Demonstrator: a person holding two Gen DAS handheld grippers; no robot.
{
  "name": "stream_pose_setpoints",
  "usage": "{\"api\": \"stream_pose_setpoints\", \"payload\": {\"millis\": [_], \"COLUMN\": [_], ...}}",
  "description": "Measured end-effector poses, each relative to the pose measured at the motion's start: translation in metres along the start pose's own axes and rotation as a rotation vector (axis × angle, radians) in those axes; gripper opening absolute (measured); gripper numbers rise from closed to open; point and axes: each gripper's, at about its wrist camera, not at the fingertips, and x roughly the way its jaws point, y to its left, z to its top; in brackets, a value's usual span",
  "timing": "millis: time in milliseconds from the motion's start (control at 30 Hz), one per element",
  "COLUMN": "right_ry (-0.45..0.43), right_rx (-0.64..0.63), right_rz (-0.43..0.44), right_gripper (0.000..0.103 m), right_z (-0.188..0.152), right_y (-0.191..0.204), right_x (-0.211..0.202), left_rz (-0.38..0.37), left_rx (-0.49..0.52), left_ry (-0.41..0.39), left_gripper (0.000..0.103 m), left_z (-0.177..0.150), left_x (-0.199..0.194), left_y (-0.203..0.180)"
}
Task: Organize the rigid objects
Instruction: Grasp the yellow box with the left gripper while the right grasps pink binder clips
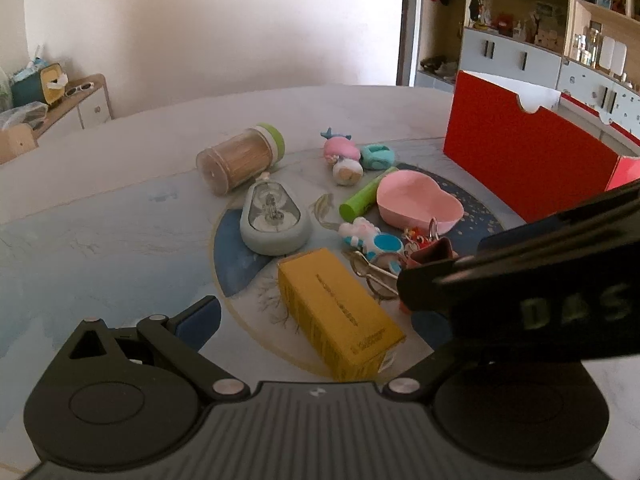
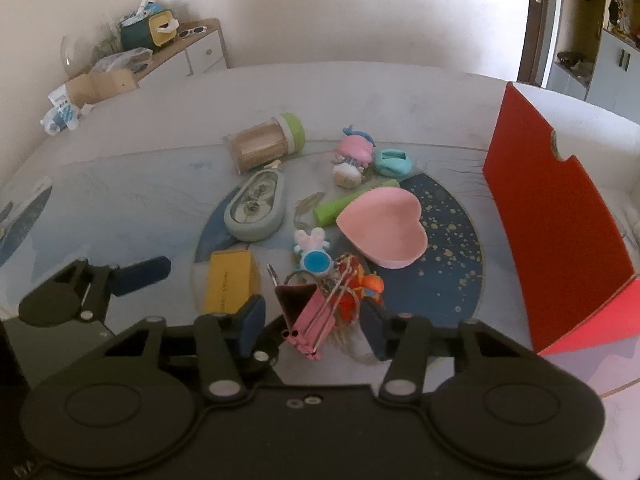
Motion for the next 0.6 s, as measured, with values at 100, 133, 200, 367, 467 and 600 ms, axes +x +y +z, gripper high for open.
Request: {"api": "stream_pose_setpoints", "payload": {"millis": [100, 133, 200, 367, 467, 600], "right_ry": [0.005, 0.009, 0.01, 0.0, -0.01, -0.027], "right_rx": [-0.012, -0.013, -0.008, 0.005, 0.031, 0.047], "right_rz": [-0.005, -0.004, -0.004, -0.021, -0.015, -0.016], "right_gripper": [0.041, 0.04, 0.037, 0.029, 0.028, 0.026], "right_z": [0.001, 0.001, 0.002, 0.001, -0.001, -0.005], "right_y": [0.003, 0.004, 0.005, 0.004, 0.0, -0.003], "right_x": [0.005, 0.006, 0.008, 0.007, 0.005, 0.002], "left_rz": [0.016, 0.017, 0.019, 0.023, 0.019, 0.006], "left_rx": [0.002, 0.001, 0.002, 0.001, -0.01, -0.029], "left_ry": [-0.007, -0.003, 0.003, 0.019, 0.024, 0.032], "left_gripper": [0.096, 0.095, 0.089, 0.071, 0.064, 0.058], "left_z": [0.0, 0.0, 0.0, -0.001, 0.001, 0.002], "left_x": [0.001, 0.002, 0.004, 0.007, 0.008, 0.006], "left_y": [-0.001, -0.002, -0.003, -0.003, -0.001, 0.006]}}
